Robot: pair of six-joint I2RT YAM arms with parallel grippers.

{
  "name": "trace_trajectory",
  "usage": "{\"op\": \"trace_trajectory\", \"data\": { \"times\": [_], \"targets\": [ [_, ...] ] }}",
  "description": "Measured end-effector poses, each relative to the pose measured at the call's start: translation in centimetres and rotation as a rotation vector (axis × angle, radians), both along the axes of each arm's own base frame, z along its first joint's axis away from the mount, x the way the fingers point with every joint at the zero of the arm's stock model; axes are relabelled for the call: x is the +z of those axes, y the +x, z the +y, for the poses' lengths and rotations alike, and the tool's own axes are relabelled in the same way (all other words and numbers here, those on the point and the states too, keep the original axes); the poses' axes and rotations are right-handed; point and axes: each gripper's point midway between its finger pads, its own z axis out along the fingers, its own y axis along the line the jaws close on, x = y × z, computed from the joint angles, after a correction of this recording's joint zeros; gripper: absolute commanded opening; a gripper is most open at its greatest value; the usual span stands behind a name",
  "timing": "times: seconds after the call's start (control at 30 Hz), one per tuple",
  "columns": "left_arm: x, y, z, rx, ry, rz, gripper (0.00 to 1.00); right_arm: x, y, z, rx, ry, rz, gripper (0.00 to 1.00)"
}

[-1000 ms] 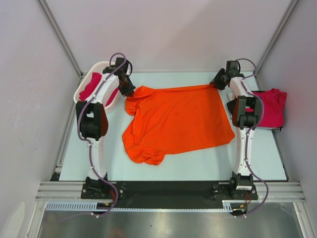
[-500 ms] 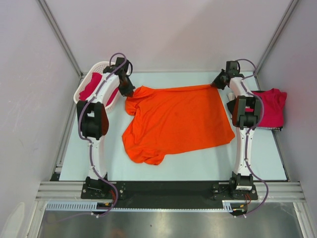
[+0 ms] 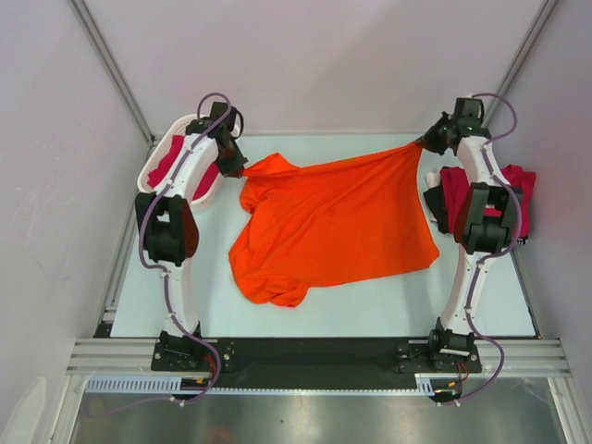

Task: Fold and stack the t-shirts
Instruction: Grap the side of the flattened tshirt furthest away from the robot with both arms, then fold the flattened tshirt in 1/3 of the way

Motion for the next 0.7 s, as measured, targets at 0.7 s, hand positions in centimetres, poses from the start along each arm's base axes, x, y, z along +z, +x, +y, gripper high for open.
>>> {"op": "trace_trajectory", "data": {
  "times": [0.7],
  "targets": [
    [9.6, -0.8, 1.5, 0.049, -0.004, -0.203, 0.00, -4.1, -8.2, 0.9, 0.068, 0.101, 0.206, 0.00]
  ]
}}
